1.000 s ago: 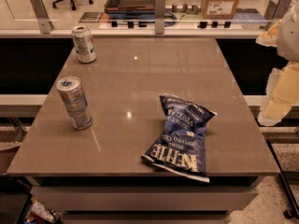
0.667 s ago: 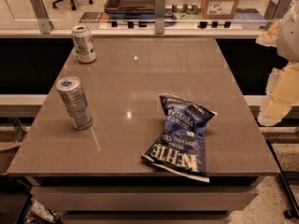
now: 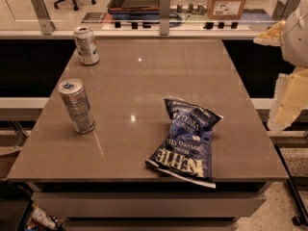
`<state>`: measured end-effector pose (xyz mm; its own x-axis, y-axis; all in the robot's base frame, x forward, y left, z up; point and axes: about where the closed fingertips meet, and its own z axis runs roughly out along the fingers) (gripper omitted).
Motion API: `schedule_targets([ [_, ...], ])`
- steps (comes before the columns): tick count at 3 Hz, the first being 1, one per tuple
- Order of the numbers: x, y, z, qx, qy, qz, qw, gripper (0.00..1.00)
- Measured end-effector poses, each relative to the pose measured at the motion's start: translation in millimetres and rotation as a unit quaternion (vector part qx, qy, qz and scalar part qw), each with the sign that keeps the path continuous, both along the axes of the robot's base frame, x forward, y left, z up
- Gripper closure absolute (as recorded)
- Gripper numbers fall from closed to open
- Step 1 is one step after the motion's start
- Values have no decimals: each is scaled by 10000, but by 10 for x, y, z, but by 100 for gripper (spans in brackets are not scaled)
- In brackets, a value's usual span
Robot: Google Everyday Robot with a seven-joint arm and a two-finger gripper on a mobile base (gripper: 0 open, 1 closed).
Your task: Move blue chip bag near 7up can
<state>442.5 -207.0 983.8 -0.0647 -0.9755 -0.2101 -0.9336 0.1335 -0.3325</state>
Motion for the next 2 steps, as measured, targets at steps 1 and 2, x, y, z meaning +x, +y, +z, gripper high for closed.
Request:
schedule_targets([
  [1, 88, 132, -147, 110, -201, 814, 9964, 0],
  [2, 136, 320, -327, 468, -277, 1648, 9848, 0],
])
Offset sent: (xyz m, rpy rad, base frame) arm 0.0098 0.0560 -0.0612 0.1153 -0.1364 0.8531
